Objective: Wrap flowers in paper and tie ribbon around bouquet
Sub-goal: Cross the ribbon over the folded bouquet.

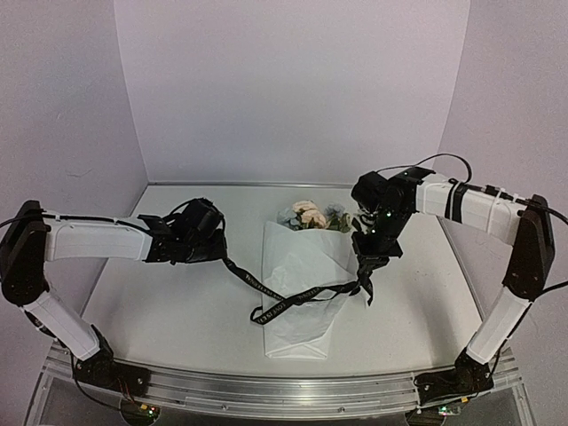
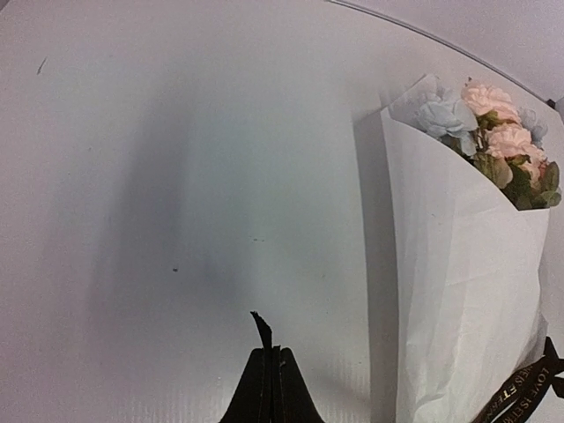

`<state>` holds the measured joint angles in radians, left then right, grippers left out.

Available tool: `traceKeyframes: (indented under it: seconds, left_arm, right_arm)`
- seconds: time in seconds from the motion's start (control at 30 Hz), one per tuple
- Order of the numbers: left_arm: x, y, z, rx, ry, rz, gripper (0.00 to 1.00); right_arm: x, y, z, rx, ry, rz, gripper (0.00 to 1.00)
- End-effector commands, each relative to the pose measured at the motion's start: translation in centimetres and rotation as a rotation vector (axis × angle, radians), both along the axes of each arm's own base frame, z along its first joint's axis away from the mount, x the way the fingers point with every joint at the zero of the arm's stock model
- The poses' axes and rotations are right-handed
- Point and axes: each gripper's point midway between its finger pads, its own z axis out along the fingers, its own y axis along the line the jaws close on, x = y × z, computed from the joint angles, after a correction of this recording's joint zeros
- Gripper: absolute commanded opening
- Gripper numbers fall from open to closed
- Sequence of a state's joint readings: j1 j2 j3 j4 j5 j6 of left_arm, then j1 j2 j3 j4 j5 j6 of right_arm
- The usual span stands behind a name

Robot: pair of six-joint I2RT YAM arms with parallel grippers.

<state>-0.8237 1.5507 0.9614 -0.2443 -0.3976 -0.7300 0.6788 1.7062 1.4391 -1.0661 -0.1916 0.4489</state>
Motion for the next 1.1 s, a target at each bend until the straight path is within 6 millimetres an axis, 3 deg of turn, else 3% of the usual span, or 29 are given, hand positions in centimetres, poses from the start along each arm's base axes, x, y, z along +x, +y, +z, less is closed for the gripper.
traceKeyframes:
  seconds: [0.0, 0.33, 0.53, 0.87, 1.07]
  left_arm:
    - [0.2, 3.1, 1.0, -0.019, -0.005, 0.048, 0.0]
    - [0.9, 9.0, -0.2, 0.004, 0.055, 0.148, 0.0]
    - [2.2, 10.4, -0.4, 0.001, 0.081, 0.163, 0.0]
    - [2.5, 11.7, -2.0, 0.034, 0.155, 0.166, 0.0]
    - [2.0, 14.9, -3.0, 0.07, 0.186, 0.258, 0.0]
  right_arm:
    - [-0.5, -1.5, 0.1, 0.016, 0.082, -0.088, 0.0]
    - [-0.8, -5.4, -0.8, -0.009, 0.096, -0.186, 0.0]
    - [-1.6, -7.7, -1.5, -0.037, 0.099, -0.235, 0.0]
    - [-4.7, -13.7, -4.4, -0.17, 0.139, -0.355, 0.0]
    - [-6.0, -15.7, -5.1, -0.225, 0.146, -0.385, 0.0]
